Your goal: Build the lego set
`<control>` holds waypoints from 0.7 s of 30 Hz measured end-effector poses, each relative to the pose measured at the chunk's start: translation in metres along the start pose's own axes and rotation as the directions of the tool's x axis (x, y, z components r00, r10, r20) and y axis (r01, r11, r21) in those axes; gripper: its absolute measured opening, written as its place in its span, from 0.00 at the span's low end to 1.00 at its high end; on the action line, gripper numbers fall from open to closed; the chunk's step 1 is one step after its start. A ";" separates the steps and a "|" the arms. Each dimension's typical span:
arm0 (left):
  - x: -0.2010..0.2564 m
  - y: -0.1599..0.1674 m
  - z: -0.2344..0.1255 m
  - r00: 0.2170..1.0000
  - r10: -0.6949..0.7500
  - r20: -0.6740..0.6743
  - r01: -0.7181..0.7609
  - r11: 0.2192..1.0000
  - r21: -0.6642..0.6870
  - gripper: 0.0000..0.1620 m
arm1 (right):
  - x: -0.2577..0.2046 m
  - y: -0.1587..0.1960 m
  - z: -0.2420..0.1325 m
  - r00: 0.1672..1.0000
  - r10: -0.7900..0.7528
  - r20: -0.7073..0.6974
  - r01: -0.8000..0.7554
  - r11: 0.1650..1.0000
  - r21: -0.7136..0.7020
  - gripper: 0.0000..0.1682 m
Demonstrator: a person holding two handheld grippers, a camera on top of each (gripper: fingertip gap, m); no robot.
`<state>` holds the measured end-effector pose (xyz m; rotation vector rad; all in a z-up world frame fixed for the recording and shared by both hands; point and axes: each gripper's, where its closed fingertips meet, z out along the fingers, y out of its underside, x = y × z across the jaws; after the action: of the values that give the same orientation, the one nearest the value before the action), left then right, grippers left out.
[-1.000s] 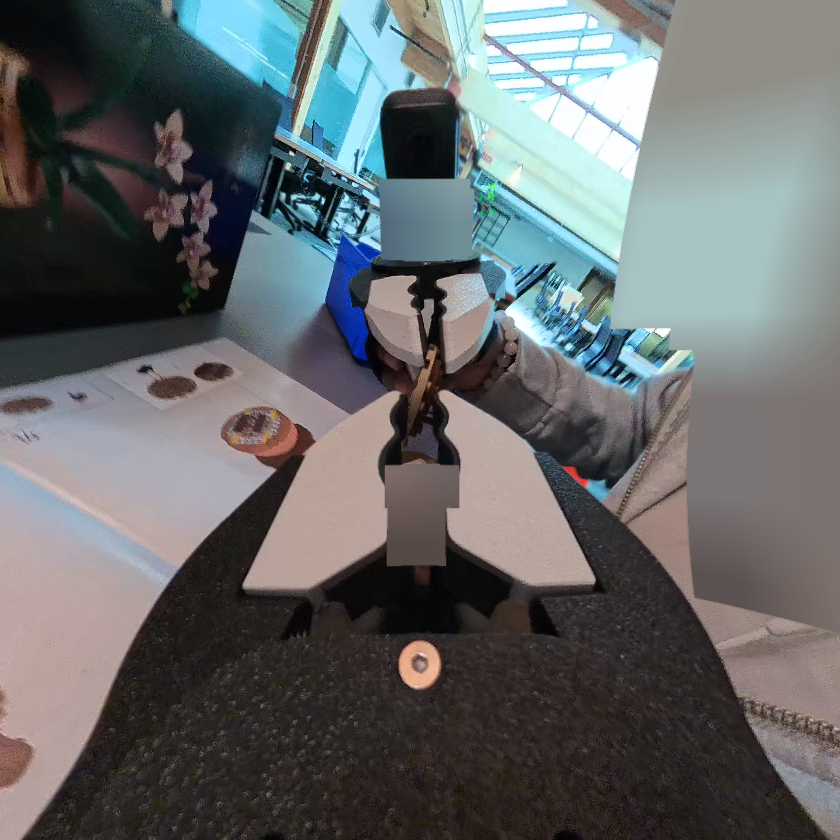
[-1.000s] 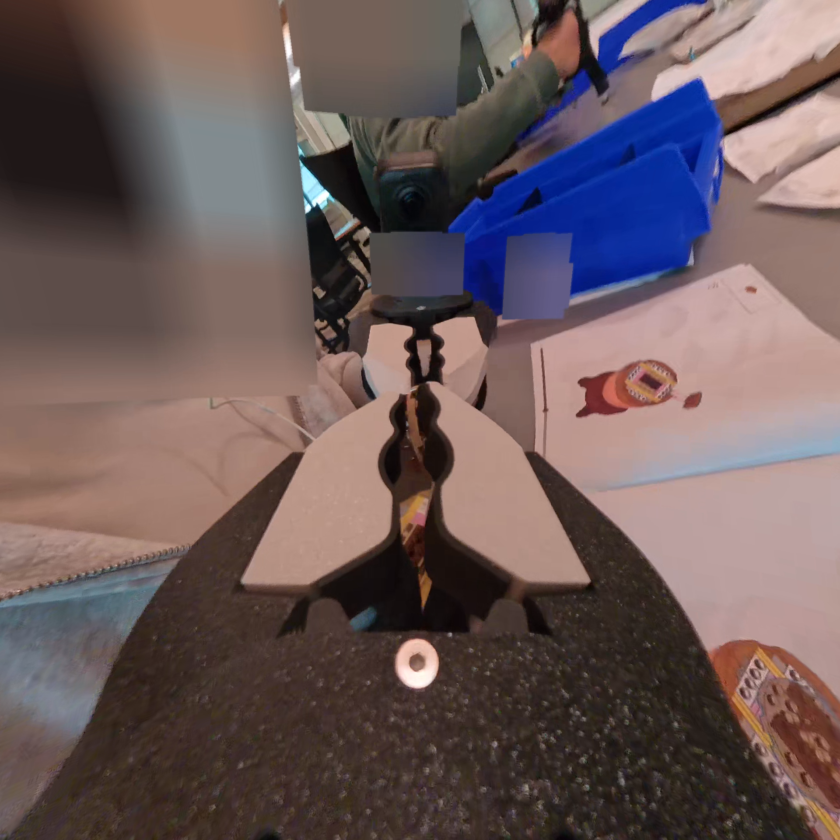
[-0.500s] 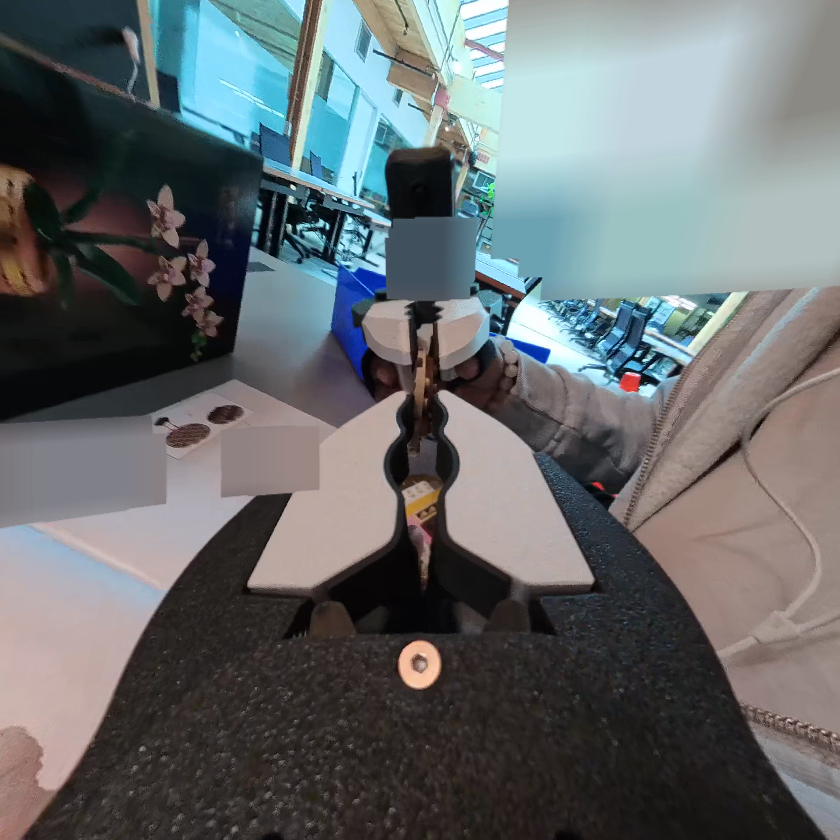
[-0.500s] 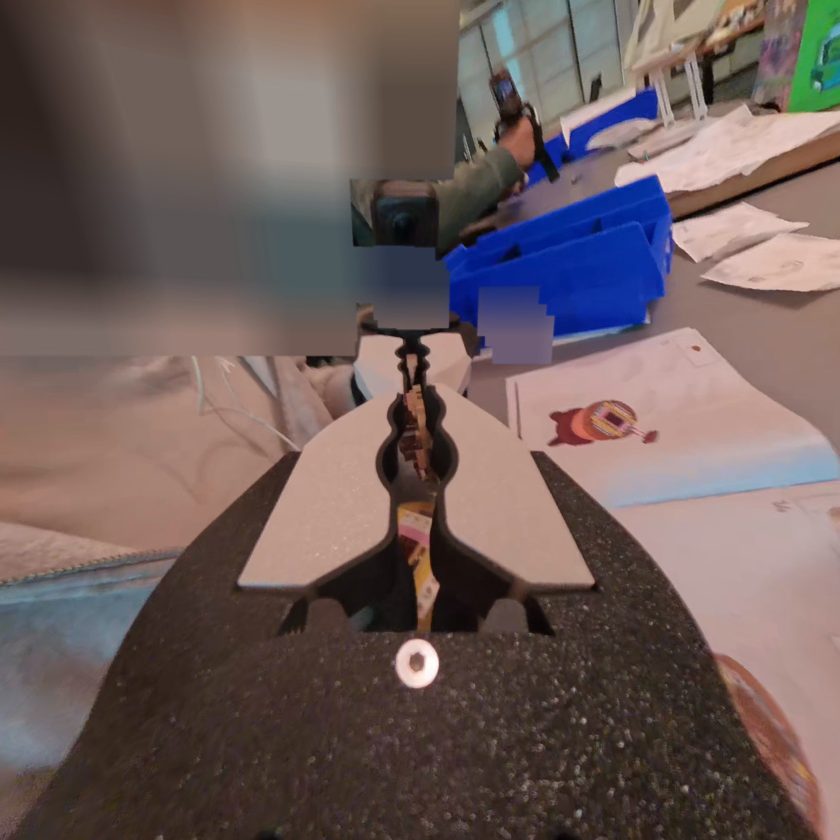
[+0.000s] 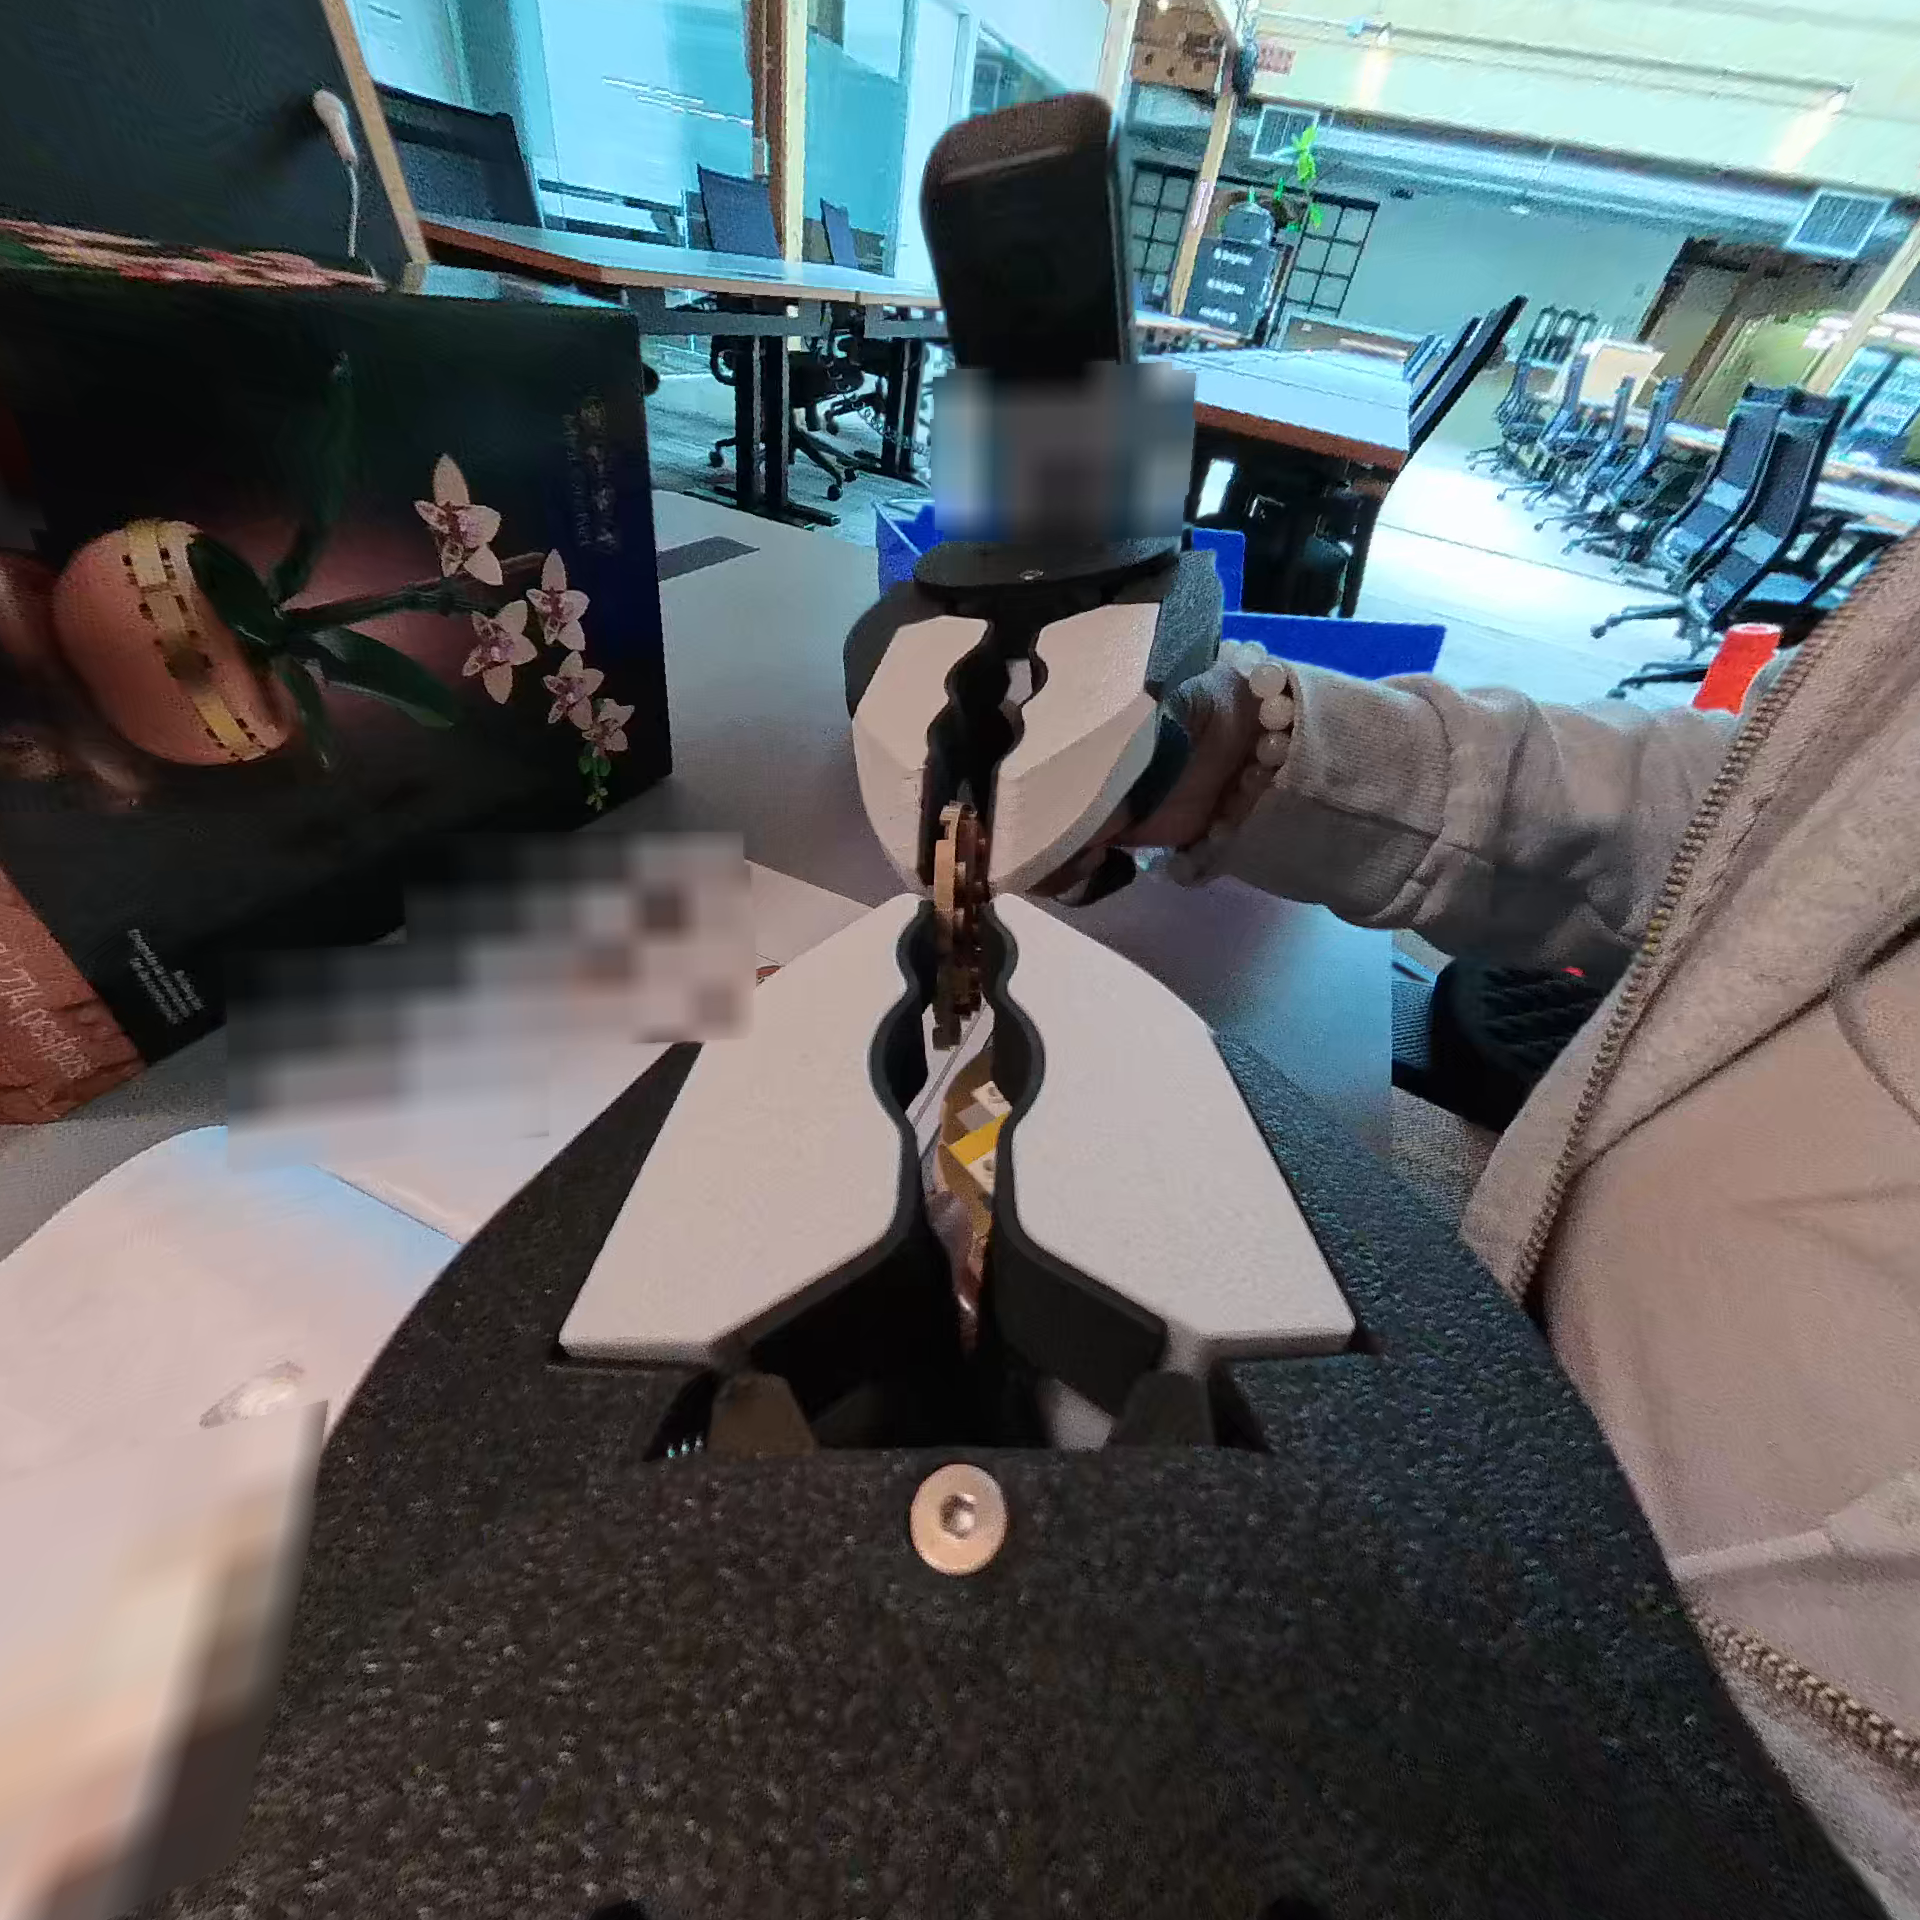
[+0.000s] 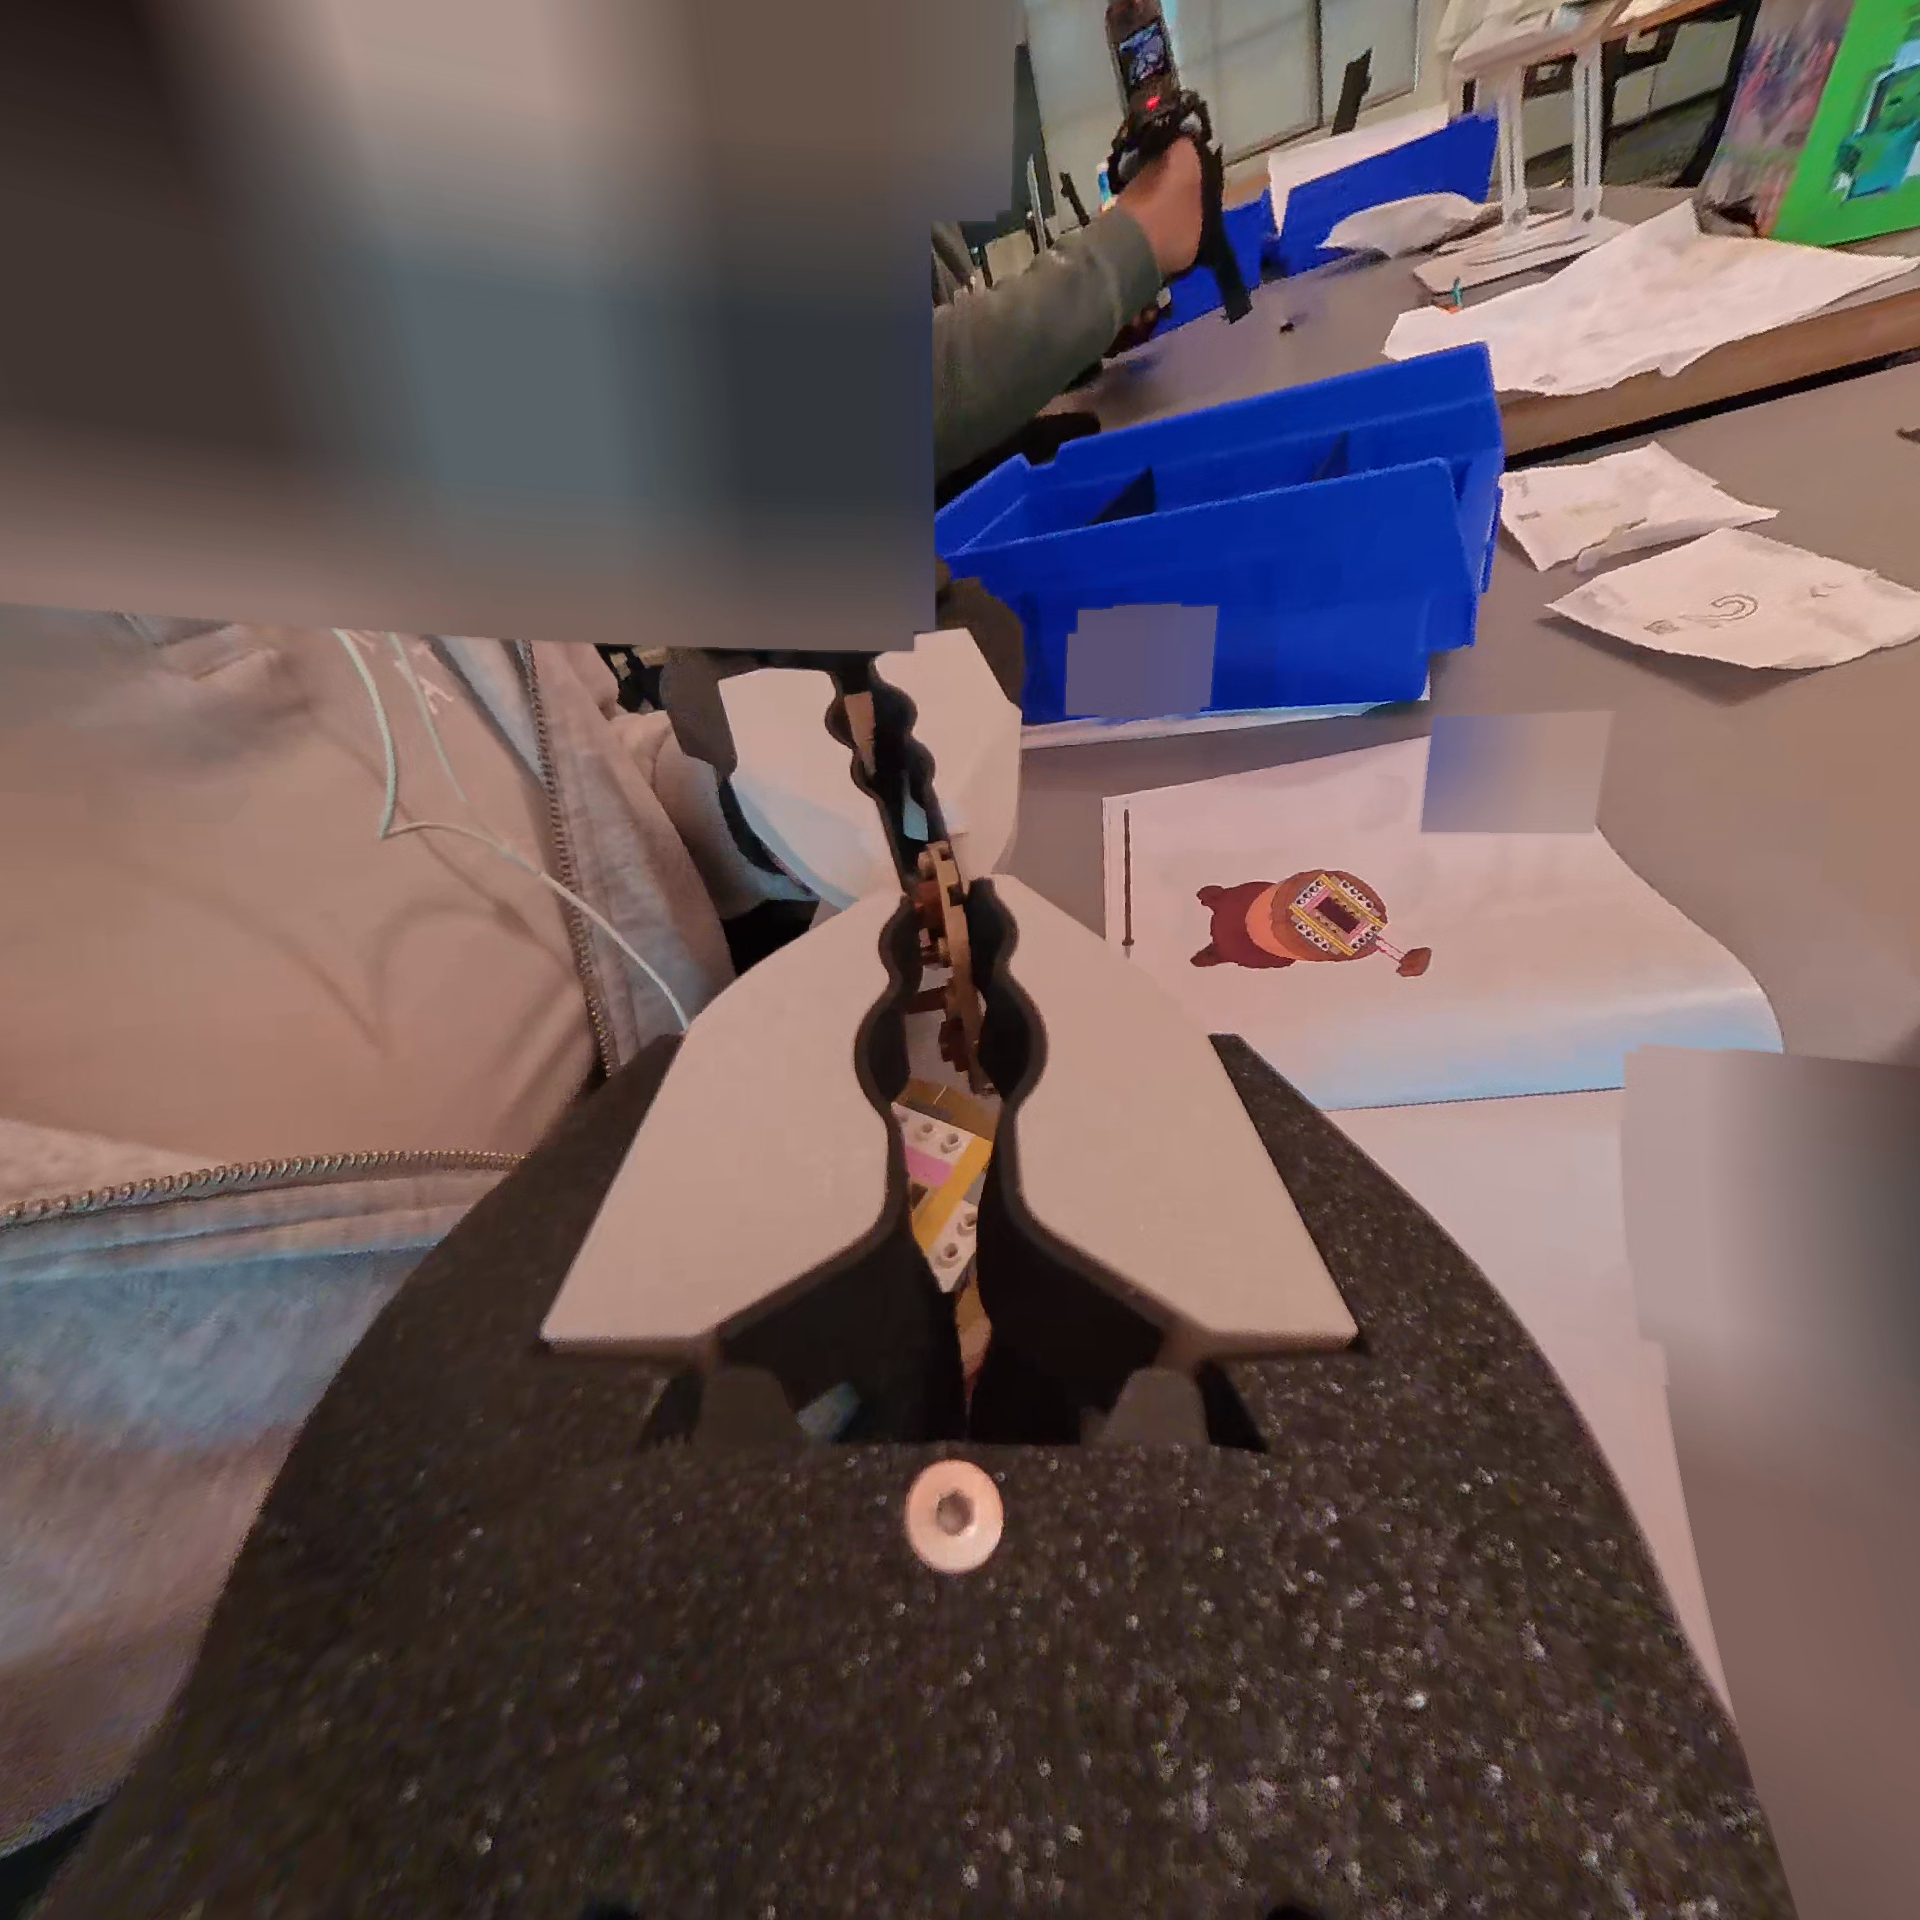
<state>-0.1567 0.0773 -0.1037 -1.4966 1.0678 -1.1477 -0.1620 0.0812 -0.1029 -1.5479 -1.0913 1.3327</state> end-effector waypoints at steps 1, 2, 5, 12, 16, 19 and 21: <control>0.000 0.000 0.000 1.000 -0.017 -0.003 0.017 1.000 0.009 0.04 | 0.000 0.000 0.000 1.000 0.008 -0.002 -0.008 1.000 0.007 0.05; 0.000 0.000 0.000 0.999 -0.031 -0.008 0.031 0.999 0.020 0.04 | 0.001 0.000 0.000 1.000 0.023 0.001 -0.023 1.000 0.018 0.05; -0.001 0.003 0.000 0.999 -0.038 -0.008 0.038 0.999 0.015 0.04 | 0.001 0.004 0.001 0.998 0.068 -0.002 -0.068 0.998 0.017 0.05; -0.008 -0.005 -0.006 0.913 -0.346 -0.215 0.370 0.926 0.080 0.04 | 0.005 -0.007 0.009 0.944 0.322 0.071 -0.327 0.942 0.070 0.05; -0.009 -0.006 -0.008 0.837 -0.462 -0.292 0.506 0.857 0.097 0.04 | 0.006 -0.013 0.009 0.930 0.352 0.104 -0.361 0.930 0.075 0.05; -0.009 -0.002 -0.007 0.831 -0.474 -0.290 0.516 0.852 0.085 0.04 | 0.009 -0.006 0.009 0.934 0.351 0.071 -0.354 0.935 0.033 0.04; -0.013 0.004 -0.006 0.837 -0.482 -0.260 0.514 0.855 0.069 0.04 | 0.013 -0.001 0.010 0.932 0.362 0.025 -0.362 0.932 0.005 0.04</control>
<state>-0.1652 0.0880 -0.1094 -1.6056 0.7378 -1.7663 -0.1716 0.0946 -0.1073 -1.7919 -0.8348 1.5995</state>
